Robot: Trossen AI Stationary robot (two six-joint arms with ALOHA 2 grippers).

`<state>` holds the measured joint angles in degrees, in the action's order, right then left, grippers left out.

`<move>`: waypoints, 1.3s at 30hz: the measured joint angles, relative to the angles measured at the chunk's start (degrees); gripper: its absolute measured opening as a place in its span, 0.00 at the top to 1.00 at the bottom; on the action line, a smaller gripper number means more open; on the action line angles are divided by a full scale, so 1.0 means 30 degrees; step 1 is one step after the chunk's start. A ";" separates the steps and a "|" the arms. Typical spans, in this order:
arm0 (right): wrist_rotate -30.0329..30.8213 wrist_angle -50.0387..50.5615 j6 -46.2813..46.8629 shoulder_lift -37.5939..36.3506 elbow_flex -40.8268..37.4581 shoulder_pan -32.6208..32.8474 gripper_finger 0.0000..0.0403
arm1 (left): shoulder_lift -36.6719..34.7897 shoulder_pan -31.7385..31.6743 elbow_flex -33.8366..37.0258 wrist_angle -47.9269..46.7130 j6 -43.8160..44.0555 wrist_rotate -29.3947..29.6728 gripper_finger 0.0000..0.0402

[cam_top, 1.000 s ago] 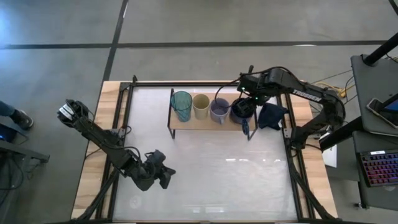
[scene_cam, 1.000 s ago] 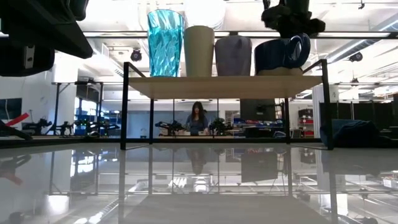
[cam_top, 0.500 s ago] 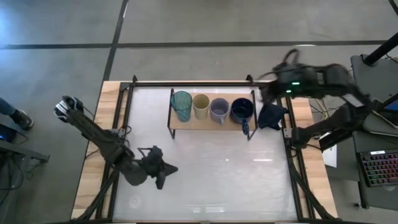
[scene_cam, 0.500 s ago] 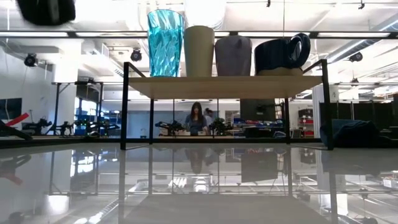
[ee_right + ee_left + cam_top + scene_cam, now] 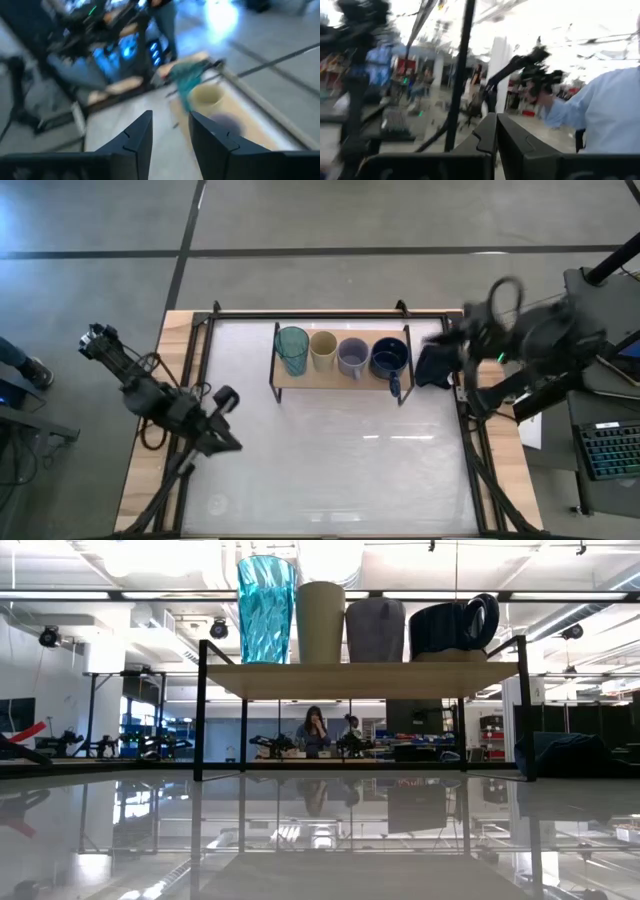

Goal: Stack small to large cups/mugs on shelf
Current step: Return to Home Position

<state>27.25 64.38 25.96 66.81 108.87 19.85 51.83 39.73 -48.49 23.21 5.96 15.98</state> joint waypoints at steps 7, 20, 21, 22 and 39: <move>0.2027 -0.1087 0.2346 -0.0839 -0.5273 0.2786 0.72 | -0.2558 -0.1343 0.5666 0.3315 -0.0119 -0.2733 1.00; -0.0244 -1.6243 -0.3691 -1.1331 -1.8857 0.3005 0.74 | -1.0452 -0.2793 1.4627 0.7882 0.0554 -0.3807 1.00; -0.0240 -1.6815 -0.3983 -1.2017 -1.9625 0.3005 0.75 | -1.0964 -0.2793 1.4997 0.8035 0.0799 -0.3807 1.00; -0.0209 -1.7088 -0.4210 -1.2578 -2.0341 0.3005 0.75 | -1.1475 -0.2793 1.5424 0.8249 0.0941 -0.3816 1.00; -0.4225 -1.7954 -0.6560 -2.0815 -2.7300 0.3005 0.79 | -1.6754 -0.2795 1.6014 0.0092 0.3647 -0.5029 1.00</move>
<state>14.57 10.52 6.28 4.36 26.97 28.86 1.57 31.35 -0.45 23.49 16.90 0.89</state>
